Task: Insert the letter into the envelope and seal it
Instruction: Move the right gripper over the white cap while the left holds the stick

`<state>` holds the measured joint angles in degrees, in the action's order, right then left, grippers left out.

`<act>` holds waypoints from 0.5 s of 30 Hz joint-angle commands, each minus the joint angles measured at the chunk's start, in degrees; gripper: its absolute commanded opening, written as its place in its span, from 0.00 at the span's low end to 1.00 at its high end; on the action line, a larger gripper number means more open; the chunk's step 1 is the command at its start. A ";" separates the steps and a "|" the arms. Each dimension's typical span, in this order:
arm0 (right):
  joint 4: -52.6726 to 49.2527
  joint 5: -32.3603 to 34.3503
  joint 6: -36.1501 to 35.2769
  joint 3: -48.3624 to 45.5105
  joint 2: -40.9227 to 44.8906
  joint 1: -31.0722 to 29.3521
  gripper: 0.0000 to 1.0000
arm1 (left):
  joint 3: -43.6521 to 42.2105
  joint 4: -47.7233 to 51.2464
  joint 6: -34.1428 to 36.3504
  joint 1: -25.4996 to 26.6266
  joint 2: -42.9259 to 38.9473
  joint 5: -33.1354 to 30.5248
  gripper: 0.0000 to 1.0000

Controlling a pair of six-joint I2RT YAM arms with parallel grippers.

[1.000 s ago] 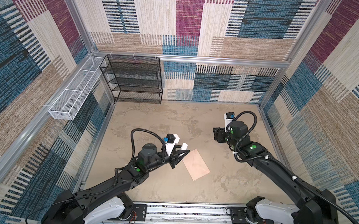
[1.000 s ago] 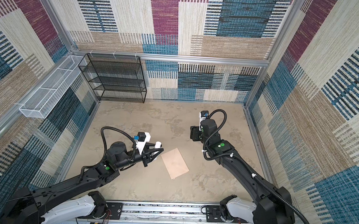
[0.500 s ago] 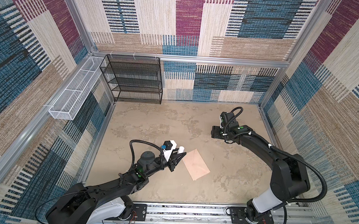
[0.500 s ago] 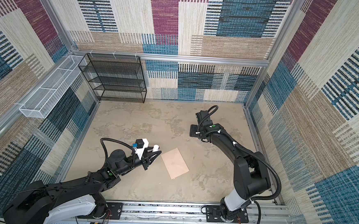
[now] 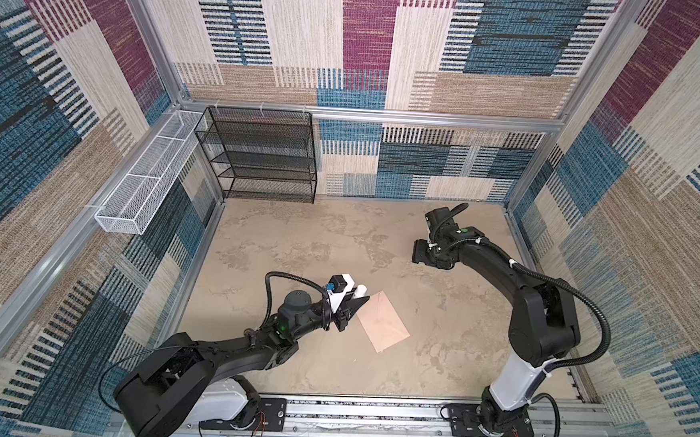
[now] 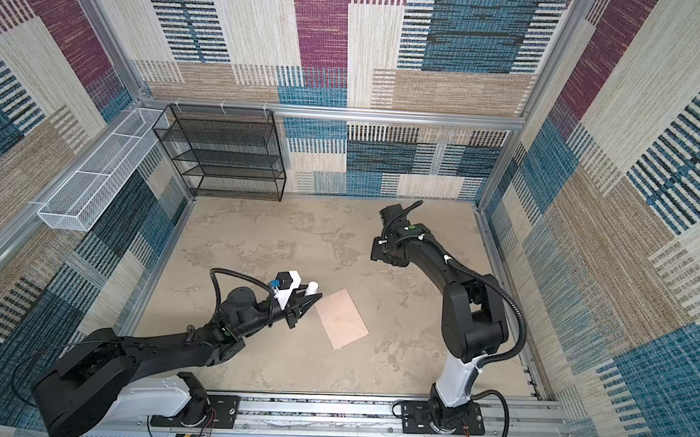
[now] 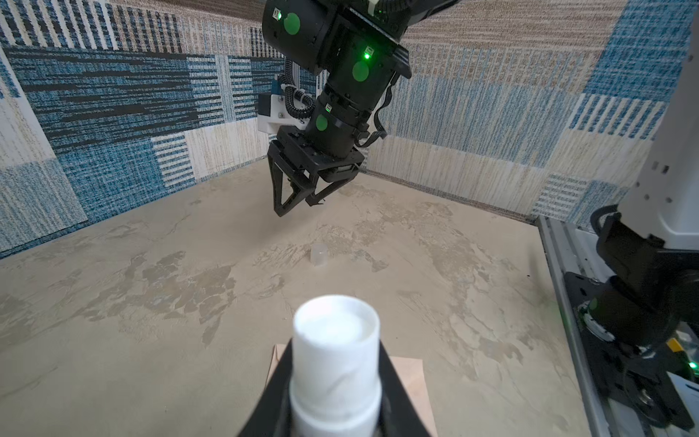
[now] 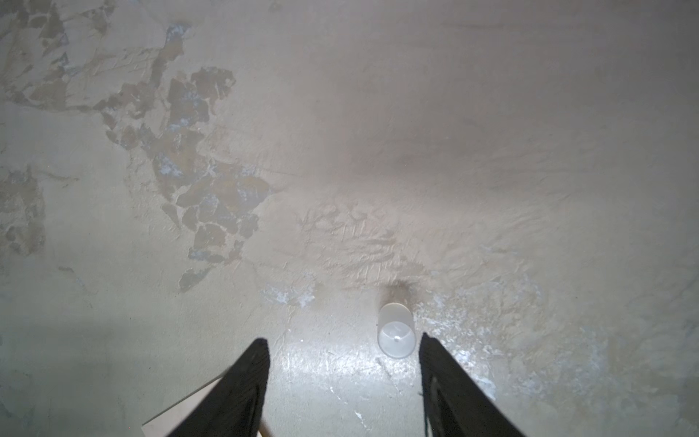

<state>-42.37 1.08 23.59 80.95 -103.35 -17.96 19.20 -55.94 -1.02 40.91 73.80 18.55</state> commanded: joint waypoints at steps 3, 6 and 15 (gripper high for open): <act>-3.89 -3.44 1.39 1.73 -1.74 1.22 0.63 | 1.60 -5.20 2.68 0.04 2.97 1.75 0.00; -4.59 -3.89 1.51 2.11 -2.18 1.61 0.62 | 2.36 -6.33 2.78 -0.02 5.05 2.04 0.00; -5.43 -5.21 1.28 2.11 -4.51 2.84 0.60 | 3.56 -9.44 2.15 -0.03 9.24 3.10 0.00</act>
<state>-46.92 -3.40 24.14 82.59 -107.15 -15.20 22.28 -61.36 0.14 40.88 82.59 20.97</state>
